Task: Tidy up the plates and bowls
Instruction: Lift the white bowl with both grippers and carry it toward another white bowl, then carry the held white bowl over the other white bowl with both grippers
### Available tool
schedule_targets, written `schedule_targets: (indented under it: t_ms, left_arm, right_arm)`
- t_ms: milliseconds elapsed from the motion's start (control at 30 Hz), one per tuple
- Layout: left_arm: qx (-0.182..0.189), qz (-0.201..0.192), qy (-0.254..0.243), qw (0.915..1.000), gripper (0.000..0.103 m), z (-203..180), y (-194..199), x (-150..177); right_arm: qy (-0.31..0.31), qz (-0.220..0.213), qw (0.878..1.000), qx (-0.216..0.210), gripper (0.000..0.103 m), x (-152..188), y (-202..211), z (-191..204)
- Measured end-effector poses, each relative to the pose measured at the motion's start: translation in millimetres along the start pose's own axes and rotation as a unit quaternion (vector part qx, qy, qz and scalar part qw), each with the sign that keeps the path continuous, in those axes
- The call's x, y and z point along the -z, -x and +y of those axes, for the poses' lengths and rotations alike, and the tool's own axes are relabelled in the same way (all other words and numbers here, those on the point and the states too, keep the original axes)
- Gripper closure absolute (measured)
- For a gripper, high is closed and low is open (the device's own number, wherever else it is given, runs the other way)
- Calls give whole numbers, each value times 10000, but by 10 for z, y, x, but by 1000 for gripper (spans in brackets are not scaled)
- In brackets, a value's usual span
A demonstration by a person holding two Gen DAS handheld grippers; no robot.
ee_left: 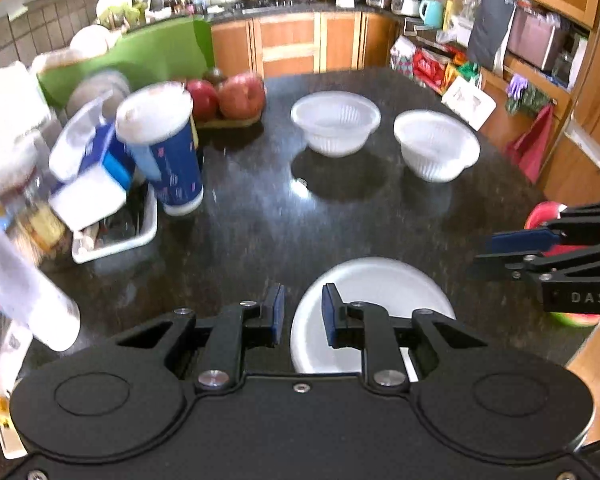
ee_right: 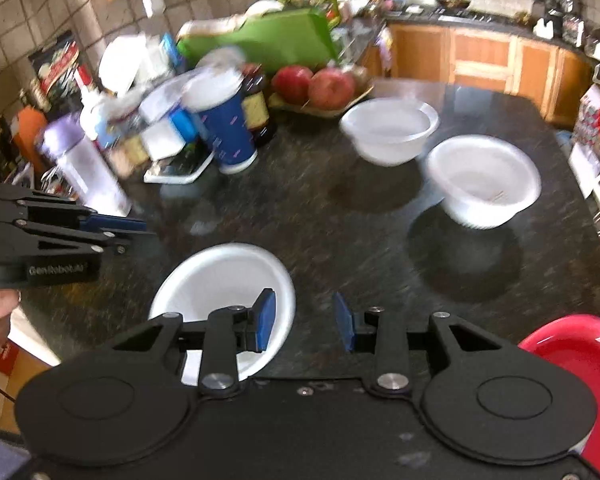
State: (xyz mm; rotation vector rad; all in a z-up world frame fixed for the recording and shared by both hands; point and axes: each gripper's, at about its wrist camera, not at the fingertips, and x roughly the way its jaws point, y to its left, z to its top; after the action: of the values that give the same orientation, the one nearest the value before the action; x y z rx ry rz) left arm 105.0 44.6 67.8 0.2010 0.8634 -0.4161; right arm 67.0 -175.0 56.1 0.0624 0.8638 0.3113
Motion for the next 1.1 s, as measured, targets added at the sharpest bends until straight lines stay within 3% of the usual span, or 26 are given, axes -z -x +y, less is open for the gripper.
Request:
schedule_targets:
  t_ms: [233, 300, 467, 700, 933, 1100]
  left_arm:
    - [75, -345, 14, 9994, 71, -237, 16, -489]
    - [136, -311, 53, 9994, 59, -317, -31, -639]
    - [100, -249, -60, 9996, 58, -603, -210, -942]
    - [93, 448, 147, 9988, 58, -898, -638, -1325]
    - [-264, 655, 149, 9974, 58, -1119, -1094, -1524]
    - [-283, 960, 212, 9948, 58, -1150, -1434, -1583]
  right_arm:
    - [-463, -323, 9983, 126, 68, -245, 280, -539]
    - [-593, -382, 9973, 207, 67, -331, 322, -717]
    - [-899, -326, 9948, 340, 67, -558, 294, -1205]
    - [-1176, 33, 9928, 233, 66, -903, 22, -1742]
    - [-1184, 261, 9922, 303, 66, -1108, -395, -2046]
    - [-984, 439, 9937, 320, 66, -1131, -649, -2157]
